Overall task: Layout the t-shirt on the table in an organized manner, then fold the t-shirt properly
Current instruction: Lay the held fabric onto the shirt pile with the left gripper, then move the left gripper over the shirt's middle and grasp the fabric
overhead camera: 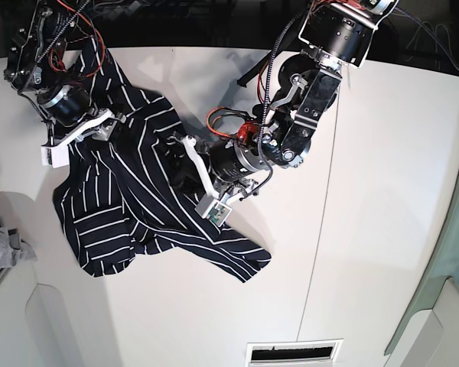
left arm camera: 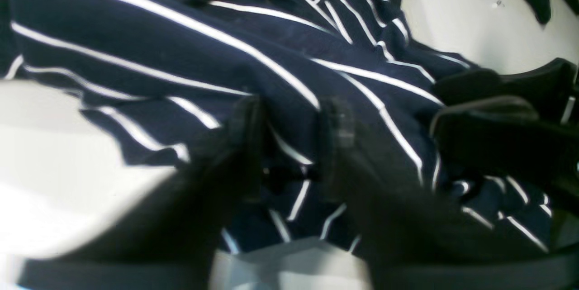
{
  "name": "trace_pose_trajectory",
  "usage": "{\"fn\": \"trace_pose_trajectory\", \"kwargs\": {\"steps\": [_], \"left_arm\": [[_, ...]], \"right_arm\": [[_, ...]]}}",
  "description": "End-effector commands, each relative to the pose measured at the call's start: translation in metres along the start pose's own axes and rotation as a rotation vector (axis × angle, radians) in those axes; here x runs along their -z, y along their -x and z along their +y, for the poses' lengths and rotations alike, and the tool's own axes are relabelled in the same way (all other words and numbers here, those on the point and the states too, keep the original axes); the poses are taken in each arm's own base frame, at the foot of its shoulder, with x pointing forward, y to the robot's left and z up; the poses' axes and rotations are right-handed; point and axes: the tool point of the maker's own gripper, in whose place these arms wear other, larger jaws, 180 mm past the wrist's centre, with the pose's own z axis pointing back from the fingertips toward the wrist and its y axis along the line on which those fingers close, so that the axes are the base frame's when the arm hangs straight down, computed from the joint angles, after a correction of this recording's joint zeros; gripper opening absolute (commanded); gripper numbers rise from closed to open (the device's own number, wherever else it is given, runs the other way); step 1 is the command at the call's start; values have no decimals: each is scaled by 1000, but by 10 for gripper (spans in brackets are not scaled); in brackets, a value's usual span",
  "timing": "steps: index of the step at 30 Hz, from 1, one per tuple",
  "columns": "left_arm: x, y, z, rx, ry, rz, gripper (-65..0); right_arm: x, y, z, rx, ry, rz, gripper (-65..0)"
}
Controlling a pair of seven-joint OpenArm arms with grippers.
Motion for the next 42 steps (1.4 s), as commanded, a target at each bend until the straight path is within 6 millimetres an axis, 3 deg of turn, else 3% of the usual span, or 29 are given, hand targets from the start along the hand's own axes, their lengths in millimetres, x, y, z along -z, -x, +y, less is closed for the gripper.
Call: {"fn": "trace_pose_trajectory", "kwargs": {"steps": [1,6,10,14,20,29,34,35,39,42], "left_arm": [[1,-22,-5,12,20,-59,-650],[-1,-24,1,22,10,-62,-650],[-14,-30,22,29,-23,-79,-650],[-36,-42,48,57,-66,-98,-650],[-71,-56,75,101,-119,-113,-650],[-139,-76,112,151,-260,-194,-650],[-154,-68,134,128,-322,-132,-650],[-154,-64,133,132,-311,-106,-633],[-154,-52,122,75,-225,-47,-366],[-163,-52,125,36,-228,-75,-347]], "right_arm": [[-1,-16,-1,-22,11,-50,-203],[0,-12,-24,-40,106,-48,-204],[1,-5,-20,-42,64,-22,-205],[1,-3,1,5,-45,-9,-205],[-9,2,11,12,-84,2,-205],[-12,0,2,-31,-44,-8,-205],[-14,-3,1,-29,-46,-19,-205],[-14,-3,1,-29,-47,-20,-205],[-14,-5,1,-29,-46,-31,-205],[-14,-4,0,-32,-42,-26,-205]]}}
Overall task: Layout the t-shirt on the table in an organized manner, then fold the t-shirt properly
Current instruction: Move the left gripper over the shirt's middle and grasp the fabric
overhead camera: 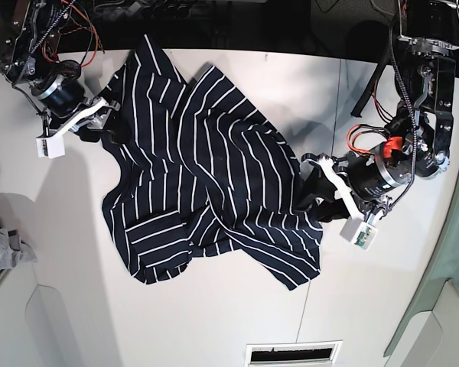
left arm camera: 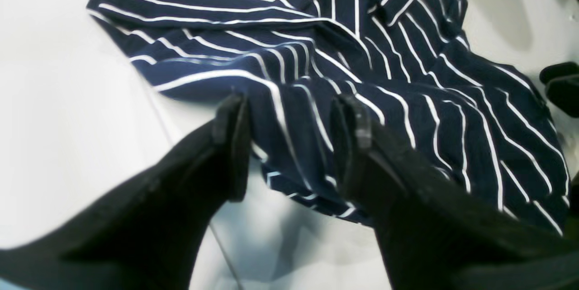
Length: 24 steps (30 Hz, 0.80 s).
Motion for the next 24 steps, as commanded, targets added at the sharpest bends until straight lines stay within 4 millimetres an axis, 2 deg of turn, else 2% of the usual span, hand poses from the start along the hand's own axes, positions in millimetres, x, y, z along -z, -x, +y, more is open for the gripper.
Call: {"fn": "trace_pose_trajectory", "kwargs": {"steps": [1,3,4,7,10,18,24], "left_arm": [[-9,-17,4,1,-7,-63,-347],[-21,-18,9,-34,-18,-87,-347],[-28,-16,5,-45,7,-90,-347],[-44,-8,-47,-24,223,-76,-347],[-49,1,-87,-6,301,-84,-347],[-5,39,-177,106,341,-13,-347],[21,63,-195,201,245,12,-347]], "right_arm": [[-2,-15,3,-20,-10,-48,-205],[-2,-13,1,-30,1,-38,-205],[-2,-14,0,-32,2,-39,-205],[-3,-16,-1,-32,6,-48,-205],[-3,-17,-1,-32,6,-53,-205],[-3,-15,-5,-42,27,-39,-205],[-3,-12,-8,-57,44,-24,-205]]}}
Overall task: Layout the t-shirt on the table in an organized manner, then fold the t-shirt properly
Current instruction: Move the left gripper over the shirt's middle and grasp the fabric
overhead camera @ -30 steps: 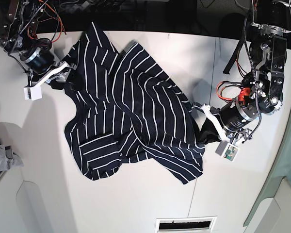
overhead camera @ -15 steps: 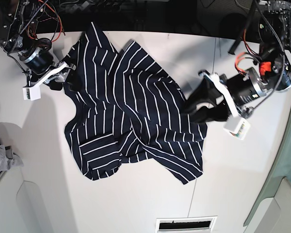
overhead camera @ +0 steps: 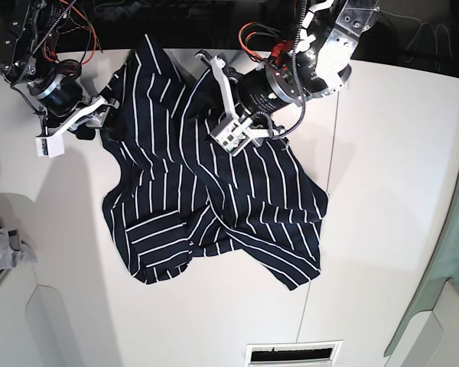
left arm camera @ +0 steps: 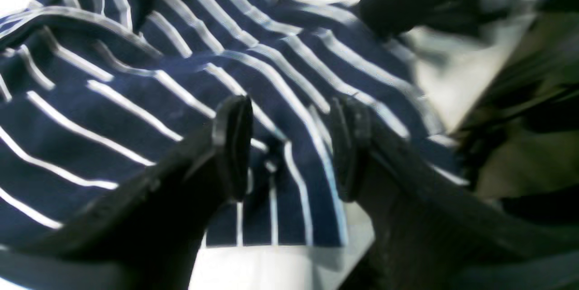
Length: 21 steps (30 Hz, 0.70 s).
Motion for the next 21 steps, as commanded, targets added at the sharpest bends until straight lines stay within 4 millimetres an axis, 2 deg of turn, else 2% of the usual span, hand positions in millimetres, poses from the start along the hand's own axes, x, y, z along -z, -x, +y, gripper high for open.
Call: {"fn": "trace_pose_trajectory", "kwargs": {"steps": [1,5,9,14,18,21], "left_arm": [[5,-8,-6,1,11,-33,-347],[30,8,-2,42,-32,33,-347],[46,4,-6,32,-38,38,-291],[51,-6,-4,45,-65,20,-290],[52,-2,-3,41,-67,29,-291],[55,6,5,48,-106,39,-291]], "right_arm": [[-2,-15,2,-13,-9,-48,-205],[-2,-16,2,-13,-9,-55,-205],[-2,-16,2,-13,-9,-55,-205],[-2,-16,2,-14,-9,-55,-205],[-2,-16,2,-13,-9,-55,-205],[-2,-17,2,-13,-9,-56,-205]]}}
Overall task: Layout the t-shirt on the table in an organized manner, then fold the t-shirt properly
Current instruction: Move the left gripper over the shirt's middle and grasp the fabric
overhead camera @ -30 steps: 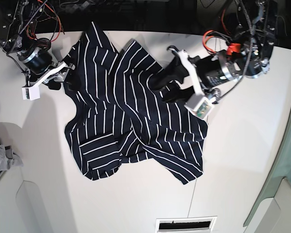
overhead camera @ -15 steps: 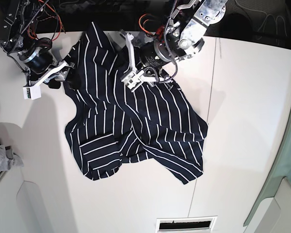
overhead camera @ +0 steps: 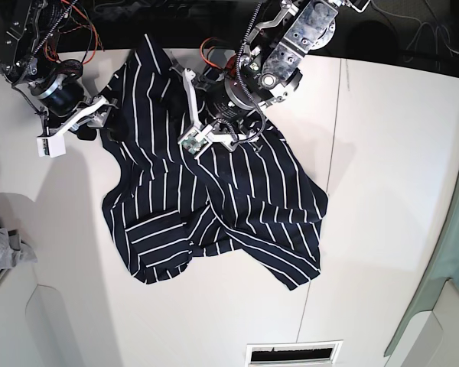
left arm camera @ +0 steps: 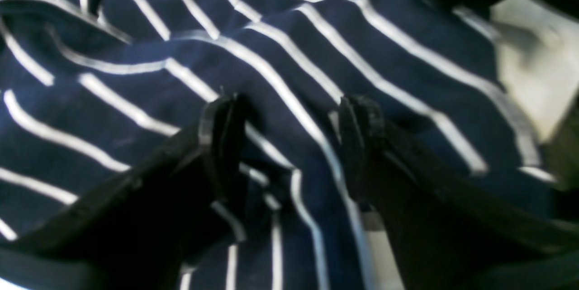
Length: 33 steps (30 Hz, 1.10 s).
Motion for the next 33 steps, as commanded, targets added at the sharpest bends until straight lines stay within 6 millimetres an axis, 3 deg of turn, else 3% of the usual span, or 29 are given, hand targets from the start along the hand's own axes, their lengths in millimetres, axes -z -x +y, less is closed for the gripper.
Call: {"fn": "trace_pose_trajectory", "kwargs": {"steps": [1,5,13,15,22,30,33], "left_arm": [[2,-12,1,0,-1,-42,-291],[9,-2,4,0,0,-11,-290],[10,-4,7,10,-7,-15,-295],[10,-4,8,23,-13,-13,-348],[10,-5,9,38,-20,-16,-650],[4,-20,16,45,-39,-59,-650],[-9,-31,36,37,-119,-82,-650]], "right_arm": [[-2,-16,2,-13,-8,-50,-205],[-2,-16,2,-13,-8,-51,-205],[-2,-16,2,-13,-8,-53,-205],[-2,-16,2,-13,-8,-53,-205],[-2,-16,2,-13,-8,-53,-205],[-3,-22,2,-14,-8,-86,-205],[-2,-26,0,-13,0,-102,-205]]}}
